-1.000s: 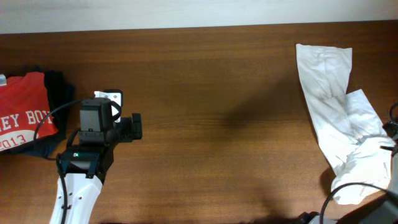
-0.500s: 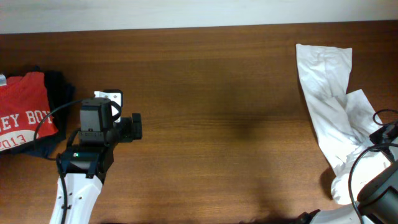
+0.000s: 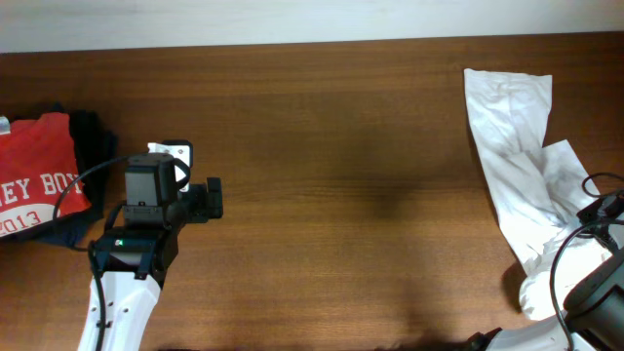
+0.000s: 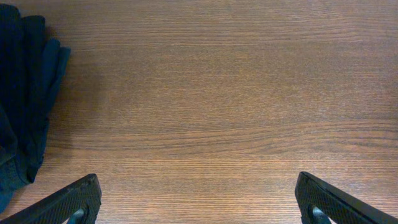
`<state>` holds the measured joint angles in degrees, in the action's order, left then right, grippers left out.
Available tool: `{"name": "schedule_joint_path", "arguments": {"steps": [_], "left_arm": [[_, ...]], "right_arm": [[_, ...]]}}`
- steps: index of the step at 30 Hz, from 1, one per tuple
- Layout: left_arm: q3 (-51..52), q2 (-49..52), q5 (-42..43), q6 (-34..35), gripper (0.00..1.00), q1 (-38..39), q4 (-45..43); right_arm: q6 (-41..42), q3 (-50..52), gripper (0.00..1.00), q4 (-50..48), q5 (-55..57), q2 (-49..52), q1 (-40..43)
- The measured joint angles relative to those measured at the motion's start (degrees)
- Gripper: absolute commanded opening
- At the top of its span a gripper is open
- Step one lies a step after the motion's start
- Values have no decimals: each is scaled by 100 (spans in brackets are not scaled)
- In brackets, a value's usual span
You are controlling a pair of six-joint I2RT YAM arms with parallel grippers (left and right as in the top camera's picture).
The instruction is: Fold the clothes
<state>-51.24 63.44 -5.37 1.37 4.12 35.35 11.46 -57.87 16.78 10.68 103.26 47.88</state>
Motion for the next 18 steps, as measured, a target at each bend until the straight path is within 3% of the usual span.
{"name": "schedule_joint_path", "arguments": {"steps": [5,10,14,18], "left_arm": [[0,0,0,0,99,0,0],[0,0,0,0,99,0,0],[0,0,0,0,99,0,0],[0,0,0,0,99,0,0]], "right_arm": [[-184,-168,4,190,-852,-11,-2],[-839,-1589,4,1464,-2546,-518,-551],[-1281,-2599,4,2721,-3510,-984,-2087],[-1471,-2710,4,3206,-4092,-1008,-4159]]}}
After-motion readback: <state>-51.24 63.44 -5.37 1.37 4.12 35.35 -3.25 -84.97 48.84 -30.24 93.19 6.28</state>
